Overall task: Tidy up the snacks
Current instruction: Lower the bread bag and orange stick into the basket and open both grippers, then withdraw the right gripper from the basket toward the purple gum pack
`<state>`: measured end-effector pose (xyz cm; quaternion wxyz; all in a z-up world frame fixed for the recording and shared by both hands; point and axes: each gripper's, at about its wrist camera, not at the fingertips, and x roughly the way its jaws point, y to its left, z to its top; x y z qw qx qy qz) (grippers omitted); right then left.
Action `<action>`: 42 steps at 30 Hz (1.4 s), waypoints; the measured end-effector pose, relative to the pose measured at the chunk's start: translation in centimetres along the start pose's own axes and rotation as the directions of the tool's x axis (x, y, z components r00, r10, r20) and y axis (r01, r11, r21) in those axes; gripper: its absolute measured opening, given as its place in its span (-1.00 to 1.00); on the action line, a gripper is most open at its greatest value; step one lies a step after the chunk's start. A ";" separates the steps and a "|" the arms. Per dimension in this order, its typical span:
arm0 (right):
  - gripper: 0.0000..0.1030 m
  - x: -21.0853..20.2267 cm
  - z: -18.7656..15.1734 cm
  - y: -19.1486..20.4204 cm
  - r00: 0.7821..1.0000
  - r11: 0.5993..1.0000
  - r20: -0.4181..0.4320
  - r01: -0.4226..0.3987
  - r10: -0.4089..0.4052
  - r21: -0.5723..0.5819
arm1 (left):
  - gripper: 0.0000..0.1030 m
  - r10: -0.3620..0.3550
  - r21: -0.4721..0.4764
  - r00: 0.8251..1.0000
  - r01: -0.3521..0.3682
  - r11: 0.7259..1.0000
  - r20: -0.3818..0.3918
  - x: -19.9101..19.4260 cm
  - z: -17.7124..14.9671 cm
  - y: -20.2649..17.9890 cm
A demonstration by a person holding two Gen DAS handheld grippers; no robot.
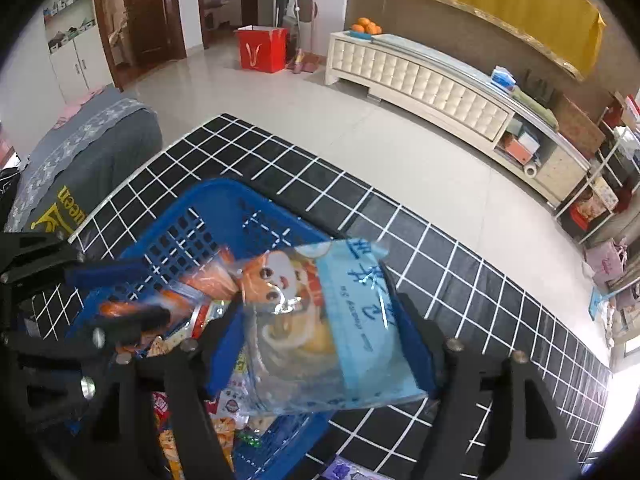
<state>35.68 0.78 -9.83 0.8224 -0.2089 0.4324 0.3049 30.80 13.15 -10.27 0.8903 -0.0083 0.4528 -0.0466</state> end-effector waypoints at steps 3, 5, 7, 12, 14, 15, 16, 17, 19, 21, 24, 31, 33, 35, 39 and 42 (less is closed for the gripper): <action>0.76 -0.8 -0.2 -0.4 0.999 1.000 0.028 0.017 -0.018 0.013 | 0.07 0.009 0.013 1.000 -0.009 1.000 0.011 -0.4 0.0 -0.4; 0.80 -1.2 -0.4 -0.9 1.000 0.999 0.017 0.012 -0.013 0.032 | 0.13 0.008 0.017 1.000 -0.008 1.000 0.014 -0.7 -0.2 -0.6; 0.81 -1.9 -1.0 -1.6 1.000 0.999 0.018 0.002 -0.003 0.052 | 0.22 0.013 0.016 1.000 -0.013 1.000 0.015 -1.1 -0.3 -0.8; 0.82 -4.2 -3.2 -3.1 0.999 0.996 0.032 0.001 -0.004 0.086 | 0.31 0.021 0.017 0.999 -0.021 1.000 0.030 -2.4 -1.0 -1.8; 0.82 -5.2 -4.3 -3.6 0.999 0.995 0.040 0.005 -0.009 0.095 | 0.38 0.011 0.023 0.999 -0.012 1.000 0.041 -3.1 -1.4 -2.6; 0.82 -5.6 -4.9 -3.9 0.999 0.995 0.041 0.004 -0.008 0.097 | 0.40 0.012 0.029 0.999 -0.014 0.999 0.045 -3.4 -1.5 -3.1; 0.82 -6.0 -5.4 -4.2 0.999 0.995 0.039 0.007 -0.011 0.098 | 0.40 0.016 0.033 0.999 -0.017 0.999 0.046 -3.6 -1.6 -3.4; 0.82 -6.3 -5.9 -4.4 0.999 0.995 0.036 0.012 -0.016 0.099 | 0.40 0.018 0.038 0.999 -0.020 0.999 0.044 -3.6 -1.8 -3.8; 0.82 -6.8 -7.0 -5.0 0.999 0.995 0.036 0.010 -0.014 0.100 | 0.41 0.017 0.042 0.999 -0.019 0.999 0.041 -3.8 -2.0 -4.5; 0.82 -7.0 -7.9 -5.5 0.999 0.995 0.032 0.006 -0.009 0.102 | 0.44 0.015 0.035 0.999 -0.016 0.999 0.037 -4.0 -2.3 -5.2; 0.82 -6.7 -9.1 -6.2 1.000 0.995 0.015 -0.009 0.008 0.102 | 0.48 0.024 0.021 0.999 -0.024 0.999 0.034 -4.0 -3.0 -6.0; 0.82 -4.4 -12.2 -6.8 0.997 0.994 -0.028 -0.064 0.067 0.089 | 0.48 0.080 -0.013 0.997 -0.080 0.997 -0.003 -2.8 -4.3 -6.7; 0.82 -3.5 -13.2 -6.8 0.994 0.992 -0.040 -0.097 0.101 0.079 | 0.48 0.098 -0.023 0.995 -0.098 0.995 -0.016 -2.5 -4.7 -6.5; 0.82 -2.4 -13.8 -6.6 0.992 0.992 -0.061 -0.110 0.114 0.067 | 0.48 0.118 -0.046 0.993 -0.119 0.992 -0.025 -2.2 -5.1 -6.0; 0.82 -0.8 -14.9 -6.1 0.986 0.989 -0.084 -0.144 0.145 0.024 | 0.48 0.137 -0.083 0.989 -0.141 0.987 -0.054 -1.5 -5.7 -5.4; 0.82 0.5 -16.0 -6.0 0.981 0.988 -0.118 -0.157 0.155 -0.009 | 0.48 0.154 -0.069 0.985 -0.159 0.985 -0.072 -0.9 -5.8 -5.3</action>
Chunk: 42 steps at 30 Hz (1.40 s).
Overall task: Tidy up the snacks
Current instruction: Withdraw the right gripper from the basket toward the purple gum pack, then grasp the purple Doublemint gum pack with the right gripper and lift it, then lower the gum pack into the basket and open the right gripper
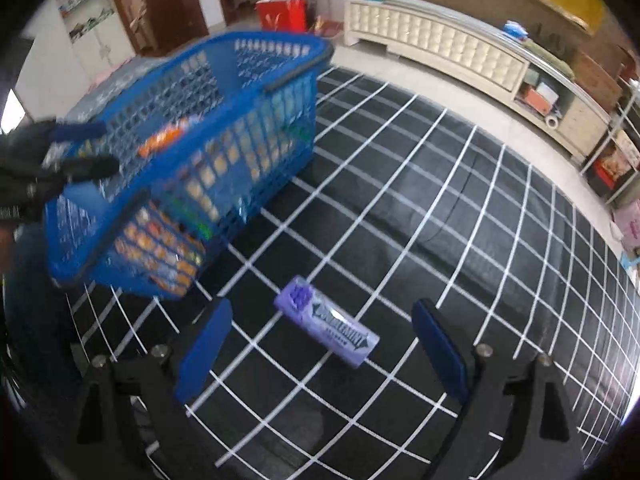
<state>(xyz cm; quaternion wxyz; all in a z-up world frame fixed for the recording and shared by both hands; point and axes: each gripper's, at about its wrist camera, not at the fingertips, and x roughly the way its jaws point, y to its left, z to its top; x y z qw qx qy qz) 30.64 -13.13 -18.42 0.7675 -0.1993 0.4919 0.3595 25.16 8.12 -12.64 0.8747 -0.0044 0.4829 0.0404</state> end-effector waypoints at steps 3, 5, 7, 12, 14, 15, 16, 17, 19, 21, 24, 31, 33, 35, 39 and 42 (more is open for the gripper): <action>0.81 1.7 -0.6 -0.2 0.999 1.000 -0.032 0.003 -0.003 -0.020 | 0.48 0.002 -0.005 1.000 -0.002 1.000 -0.004 0.5 0.0 0.1; 0.77 2.6 -0.5 -0.4 0.998 0.999 -0.054 -0.016 0.015 -0.028 | 0.48 -0.004 -0.009 1.000 0.004 1.000 -0.008 0.8 0.0 -0.1; 0.67 3.7 -0.5 -0.7 0.997 0.999 -0.080 -0.027 0.023 -0.041 | 0.48 0.005 0.002 1.000 -0.005 1.000 -0.013 1.1 -0.1 -0.3; 0.31 5.6 -0.5 -0.7 0.992 0.995 -0.124 -0.047 0.036 -0.089 | 0.48 0.010 0.018 1.000 -0.010 1.000 -0.022 1.7 -0.3 -0.8; 0.17 5.6 -0.5 -0.2 0.991 0.990 -0.126 -0.051 0.034 -0.131 | 0.48 0.009 0.017 1.000 -0.008 1.000 -0.025 1.9 -0.4 -0.9; 0.06 5.5 -0.5 0.0 0.992 0.988 -0.123 -0.048 0.030 -0.145 | 0.48 0.007 0.015 1.000 -0.006 1.000 -0.027 2.0 -0.4 -0.9; -0.05 5.4 -0.5 0.1 0.992 0.987 -0.120 -0.056 0.038 -0.148 | 0.48 0.005 0.014 1.000 -0.004 1.000 -0.030 2.1 -0.4 -1.0; -0.11 5.2 -0.6 0.1 0.992 0.988 -0.116 -0.063 0.047 -0.143 | 0.48 0.005 0.013 0.999 -0.005 1.000 -0.033 2.2 -0.5 -1.0; -0.22 4.8 -1.0 0.4 0.992 0.988 -0.111 -0.070 0.055 -0.137 | 0.48 0.001 0.013 0.999 0.000 1.000 -0.036 2.3 -0.7 -1.1; -0.24 4.2 -1.4 0.6 0.994 0.990 -0.096 -0.055 0.042 -0.131 | 0.48 -0.006 0.015 0.999 0.007 1.000 -0.033 2.1 -0.7 -1.2; -0.25 2.5 -1.6 0.7 0.997 0.995 -0.059 -0.044 0.039 -0.091 | 0.48 -0.010 0.023 1.000 0.011 1.000 -0.022 1.4 -0.9 -1.3; -0.25 -4.8 1.4 1.6 0.997 0.999 0.074 0.003 0.000 -0.048 | 0.48 -0.034 0.009 0.999 0.034 0.999 0.043 -1.7 -0.3 -0.3; -0.25 -6.3 3.2 2.2 0.995 0.999 0.103 0.008 -0.003 -0.047 | 0.48 -0.041 0.006 0.997 0.041 0.999 0.067 -2.9 0.0 0.3; -0.25 -7.7 4.5 3.3 0.992 0.999 0.125 0.012 -0.005 -0.052 | 0.48 -0.043 0.005 0.995 0.043 0.999 0.089 -4.0 0.1 0.8; -0.25 -9.0 7.6 5.3 0.987 0.998 0.158 0.006 0.003 -0.061 | 0.48 -0.031 0.004 0.992 0.031 1.000 0.122 -5.9 0.2 2.4; -0.25 -8.5 9.6 7.0 0.987 0.998 0.158 -0.005 0.016 -0.070 | 0.48 -0.021 0.003 0.991 0.020 1.000 0.134 -6.6 0.1 3.8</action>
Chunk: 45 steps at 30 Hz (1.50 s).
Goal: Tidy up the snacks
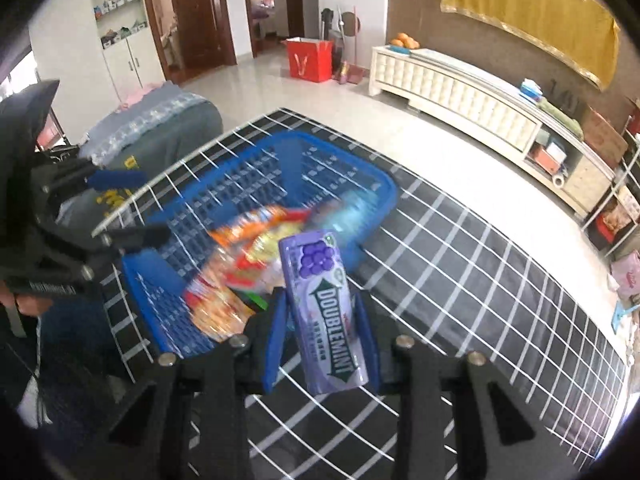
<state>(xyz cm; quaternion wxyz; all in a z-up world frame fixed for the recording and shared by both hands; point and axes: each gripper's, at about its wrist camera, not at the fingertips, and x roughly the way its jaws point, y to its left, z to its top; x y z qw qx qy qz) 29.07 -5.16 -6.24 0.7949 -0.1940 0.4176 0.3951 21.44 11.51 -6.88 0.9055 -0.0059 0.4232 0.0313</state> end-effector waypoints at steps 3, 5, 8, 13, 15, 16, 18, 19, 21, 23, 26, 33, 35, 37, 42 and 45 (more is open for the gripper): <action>-0.25 1.3 1.1 1.8 1.000 1.000 -0.016 -0.001 0.001 -0.021 | 0.48 0.004 -0.014 1.000 -0.004 1.000 0.004 -0.2 -0.5 1.5; -0.25 2.5 1.8 2.9 0.999 1.000 -0.043 -0.017 0.016 -0.025 | 0.48 0.008 -0.028 1.000 -0.008 1.000 0.004 -0.2 -0.9 2.5; -0.25 4.3 2.2 4.7 0.996 0.998 -0.090 -0.030 0.025 -0.053 | 0.48 0.003 -0.050 1.000 -0.004 0.999 -0.004 0.0 -1.7 4.0; -0.25 7.0 1.7 6.9 0.986 0.996 -0.165 -0.049 0.037 -0.071 | 0.48 -0.002 -0.066 1.000 0.002 0.998 -0.012 0.4 -2.9 5.5; -0.25 7.9 1.3 7.7 0.980 0.995 -0.197 -0.050 0.032 -0.085 | 0.48 -0.016 -0.073 1.000 0.015 0.997 -0.014 0.6 -3.2 5.9; -0.25 8.2 1.0 8.0 0.977 0.994 -0.210 -0.046 0.025 -0.098 | 0.48 -0.019 -0.073 1.000 0.018 0.997 -0.015 0.6 -3.3 6.0; -0.25 8.6 0.6 8.2 0.974 0.994 -0.224 -0.047 0.023 -0.102 | 0.48 -0.021 -0.070 1.000 0.020 0.997 -0.016 0.8 -3.5 6.2; -0.25 8.8 0.5 8.1 0.972 0.994 -0.235 -0.047 0.023 -0.099 | 0.48 -0.025 -0.069 1.000 0.024 0.997 -0.017 0.9 -3.6 6.2; -0.25 9.2 0.2 8.1 0.969 0.994 -0.246 -0.029 0.004 -0.101 | 0.48 -0.028 -0.073 0.999 0.027 0.997 -0.022 1.0 -3.6 6.1; -0.25 9.3 0.0 7.6 0.968 0.996 -0.250 -0.047 0.027 -0.072 | 0.48 -0.032 -0.079 0.999 0.030 0.996 -0.023 1.2 -3.7 6.0; -0.25 9.3 0.1 7.6 0.970 0.997 -0.244 -0.035 0.017 -0.071 | 0.48 -0.043 -0.083 0.999 0.041 0.996 -0.025 1.6 -3.9 5.9; 0.25 7.9 -0.3 7.5 0.979 0.999 -0.203 -0.015 0.006 -0.042 | 0.48 -0.046 -0.090 0.999 0.046 0.995 0.004 0.5 -4.1 5.2; 0.25 6.5 -0.7 7.2 0.987 1.000 -0.162 -0.010 0.006 -0.020 | 0.48 -0.049 -0.099 0.999 0.050 0.994 0.016 0.0 -4.3 4.9; 0.26 4.7 -1.2 6.6 0.993 0.999 -0.121 -0.013 0.017 0.035 | 0.48 -0.053 -0.085 0.998 0.056 0.995 0.028 -0.6 -4.4 4.2; 0.30 -1.0 -3.1 4.9 0.999 0.981 -0.001 0.050 -0.051 0.185 | 0.48 -0.052 -0.049 0.993 0.057 0.997 0.108 -3.7 -4.6 1.7; 0.39 -4.7 -4.7 4.8 0.984 0.955 0.053 0.149 -0.168 0.255 | 0.48 -0.060 -0.040 0.981 0.069 0.997 0.185 -6.3 -5.1 0.0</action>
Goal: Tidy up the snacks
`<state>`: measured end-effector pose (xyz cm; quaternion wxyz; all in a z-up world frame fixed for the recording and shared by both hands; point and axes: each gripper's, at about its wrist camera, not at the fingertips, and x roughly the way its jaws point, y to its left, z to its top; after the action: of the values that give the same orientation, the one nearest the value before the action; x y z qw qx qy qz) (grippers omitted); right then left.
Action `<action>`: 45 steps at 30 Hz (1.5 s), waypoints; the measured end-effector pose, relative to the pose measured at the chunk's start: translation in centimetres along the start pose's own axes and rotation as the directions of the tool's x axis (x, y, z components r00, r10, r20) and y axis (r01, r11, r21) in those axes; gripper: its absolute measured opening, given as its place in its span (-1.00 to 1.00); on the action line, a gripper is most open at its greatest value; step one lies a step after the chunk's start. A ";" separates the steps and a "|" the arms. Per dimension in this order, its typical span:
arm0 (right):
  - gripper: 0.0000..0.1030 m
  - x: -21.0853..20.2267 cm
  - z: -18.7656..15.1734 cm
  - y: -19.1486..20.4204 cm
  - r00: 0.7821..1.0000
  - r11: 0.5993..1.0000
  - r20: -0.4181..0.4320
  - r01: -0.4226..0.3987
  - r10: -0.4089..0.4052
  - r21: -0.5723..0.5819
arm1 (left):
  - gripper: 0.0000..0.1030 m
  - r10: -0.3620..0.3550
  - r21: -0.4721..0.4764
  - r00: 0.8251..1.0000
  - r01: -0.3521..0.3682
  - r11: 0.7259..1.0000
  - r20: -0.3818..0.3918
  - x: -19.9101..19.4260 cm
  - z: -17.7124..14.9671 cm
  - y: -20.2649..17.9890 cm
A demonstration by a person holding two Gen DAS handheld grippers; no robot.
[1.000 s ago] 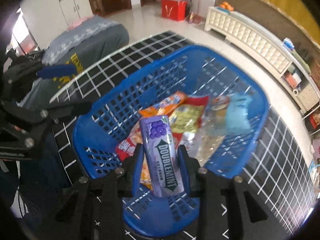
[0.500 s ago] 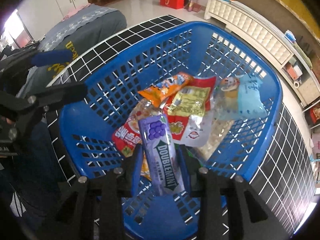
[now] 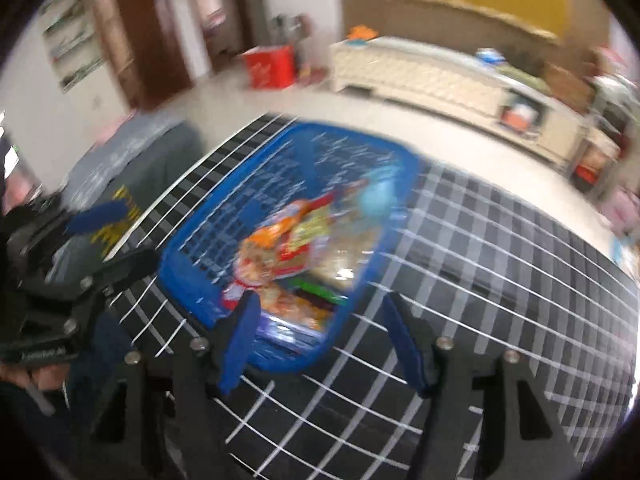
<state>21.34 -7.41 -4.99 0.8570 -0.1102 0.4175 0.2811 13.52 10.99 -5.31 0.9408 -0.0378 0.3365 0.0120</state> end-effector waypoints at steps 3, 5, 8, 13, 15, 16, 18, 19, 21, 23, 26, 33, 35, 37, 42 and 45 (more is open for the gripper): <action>0.62 -3.9 -1.6 -0.5 0.992 0.996 0.098 0.069 -0.074 0.052 | 0.48 -0.006 -0.001 0.995 0.006 1.000 0.095 -2.8 -0.4 -1.8; 0.76 -6.0 -2.6 -0.6 0.986 0.994 0.147 0.072 -0.084 0.086 | 0.48 -0.016 -0.006 0.991 0.017 1.000 0.131 -4.3 -0.8 -2.7; 0.93 -9.7 -4.3 -0.5 0.966 0.986 0.217 0.114 -0.139 0.123 | 0.60 -0.018 0.002 0.985 0.018 1.000 0.169 -7.0 -1.2 -4.7; 1.00 -14.7 -6.8 0.4 0.918 0.969 0.313 0.211 -0.241 0.129 | 0.84 0.006 0.030 0.971 -0.014 0.999 0.239 -10.9 -2.2 -6.8; 1.00 -16.4 -7.7 1.1 0.898 0.966 0.355 0.233 -0.259 0.116 | 1.00 0.019 0.052 0.966 -0.034 0.998 0.259 -12.2 -2.8 -7.5; 1.00 -17.2 -8.2 1.6 0.885 0.962 0.377 0.252 -0.274 0.108 | 1.00 0.027 0.058 0.965 -0.044 0.997 0.262 -12.6 -2.9 -7.7; 1.00 -18.5 -9.1 2.2 0.869 0.957 0.400 0.271 -0.291 0.106 | 1.00 0.038 0.053 0.961 -0.055 0.997 0.274 -13.7 -3.4 -7.9; 1.00 -18.9 -9.3 2.3 0.865 0.956 0.407 0.273 -0.294 0.111 | 1.00 0.033 0.044 0.959 -0.048 0.998 0.283 -14.3 -3.6 -7.9; 1.00 -19.6 -9.9 2.5 0.867 0.958 0.408 0.257 -0.285 0.124 | 1.00 0.025 0.032 0.955 -0.036 0.999 0.296 -15.5 -4.1 -7.9; 1.00 -19.9 -10.5 2.7 0.871 0.962 0.409 0.240 -0.274 0.133 | 1.00 0.023 0.035 0.951 -0.035 0.999 0.309 -16.6 -4.6 -8.1; 1.00 -20.8 -11.5 3.3 0.861 0.963 0.433 0.230 -0.268 0.138 | 1.00 0.026 0.042 0.945 -0.042 0.998 0.327 -18.1 -5.3 -8.4; 1.00 -21.7 -13.2 4.3 0.860 0.966 0.441 0.208 -0.256 0.155 | 1.00 0.005 0.082 0.940 -0.035 0.996 0.340 -19.8 -6.4 -9.2; 1.00 -22.0 -13.4 4.4 0.858 0.965 0.443 0.209 -0.260 0.161 | 1.00 -0.003 0.082 0.941 -0.026 0.996 0.340 -19.9 -6.6 -9.3; 1.00 -22.0 -13.4 4.5 0.858 0.965 0.445 0.202 -0.257 0.169 | 1.00 -0.013 0.082 0.942 -0.015 0.997 0.336 -20.1 -6.7 -9.4; 1.00 -22.3 -13.8 4.8 0.860 0.967 0.446 0.192 -0.247 0.167 | 1.00 -0.016 0.080 0.942 -0.012 0.997 0.337 -20.3 -7.1 -9.3; 1.00 -22.4 -13.9 4.9 0.856 0.966 0.452 0.197 -0.251 0.165 | 1.00 -0.018 0.082 0.941 -0.011 0.997 0.339 -20.5 -7.2 -9.4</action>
<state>-1.63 -18.04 3.96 0.9641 -0.0380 0.1975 0.1734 -6.41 1.13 2.68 0.9855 0.0032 0.1696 0.0028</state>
